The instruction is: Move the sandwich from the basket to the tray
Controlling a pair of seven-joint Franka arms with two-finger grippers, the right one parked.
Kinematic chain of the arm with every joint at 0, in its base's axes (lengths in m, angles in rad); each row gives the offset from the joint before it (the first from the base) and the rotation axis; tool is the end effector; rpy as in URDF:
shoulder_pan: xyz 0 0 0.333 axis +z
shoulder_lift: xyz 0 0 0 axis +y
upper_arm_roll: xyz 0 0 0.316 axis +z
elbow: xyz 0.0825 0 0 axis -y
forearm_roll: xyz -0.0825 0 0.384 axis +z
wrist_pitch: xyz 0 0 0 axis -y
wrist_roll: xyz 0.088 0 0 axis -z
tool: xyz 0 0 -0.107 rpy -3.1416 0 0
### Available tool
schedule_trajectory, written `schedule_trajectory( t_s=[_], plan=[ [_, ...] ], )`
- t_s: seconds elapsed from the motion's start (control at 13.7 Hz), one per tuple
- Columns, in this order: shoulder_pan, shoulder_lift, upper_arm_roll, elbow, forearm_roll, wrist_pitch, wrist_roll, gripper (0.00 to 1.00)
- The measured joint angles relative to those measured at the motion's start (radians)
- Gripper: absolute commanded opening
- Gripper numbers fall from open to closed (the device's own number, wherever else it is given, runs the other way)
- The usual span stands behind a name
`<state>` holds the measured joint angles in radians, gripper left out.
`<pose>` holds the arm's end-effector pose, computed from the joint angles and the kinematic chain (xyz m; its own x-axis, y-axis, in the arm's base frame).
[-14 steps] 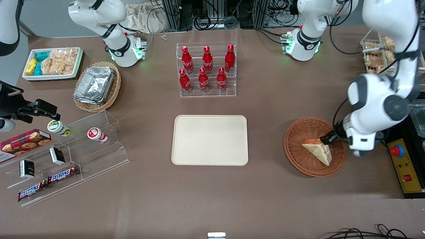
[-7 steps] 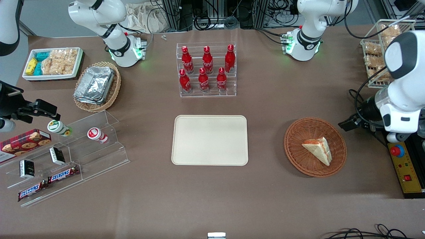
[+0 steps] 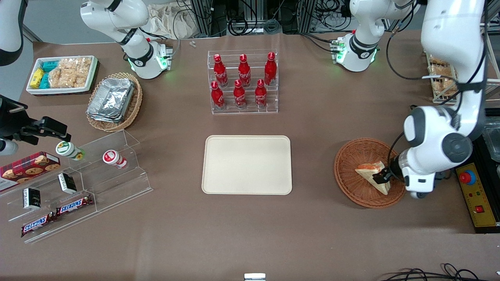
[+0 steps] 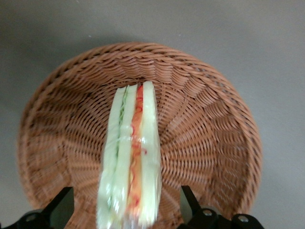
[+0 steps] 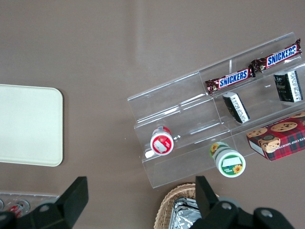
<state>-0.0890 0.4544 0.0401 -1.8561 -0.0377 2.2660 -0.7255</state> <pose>0.6344 -0.0335 0.2722 0.7654 0.6423 -0.0398 0.6420 -0.7664 -0.0216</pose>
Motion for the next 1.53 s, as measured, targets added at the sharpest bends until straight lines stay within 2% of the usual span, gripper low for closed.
schedule_trajectory(
  t_s=[0.07, 0.15, 0.22, 0.51, 0.8, 0.95, 1.09, 1.31, 1.53],
  plan=[
    [0.000, 0.022, 0.000, -0.020, 0.000, 0.058, -0.005, 0.56],
    [0.000, 0.039, 0.000, -0.037, 0.000, 0.100, -0.017, 0.03],
    [0.000, 0.048, 0.000, -0.048, 0.000, 0.123, -0.034, 0.00],
    [-0.005, 0.032, -0.001, -0.050, 0.000, 0.120, -0.067, 0.00],
    [-0.007, -0.098, -0.009, 0.006, 0.000, -0.122, -0.065, 0.00],
    [-0.006, -0.196, -0.076, 0.054, 0.000, -0.264, -0.029, 0.00],
    [-0.011, -0.241, -0.197, 0.065, 0.000, -0.315, 0.030, 0.00],
    [-0.038, -0.207, -0.359, 0.056, 0.000, -0.260, 0.105, 0.00],
    [-0.116, -0.117, -0.382, 0.049, 0.024, -0.132, 0.139, 0.00]
  ],
)
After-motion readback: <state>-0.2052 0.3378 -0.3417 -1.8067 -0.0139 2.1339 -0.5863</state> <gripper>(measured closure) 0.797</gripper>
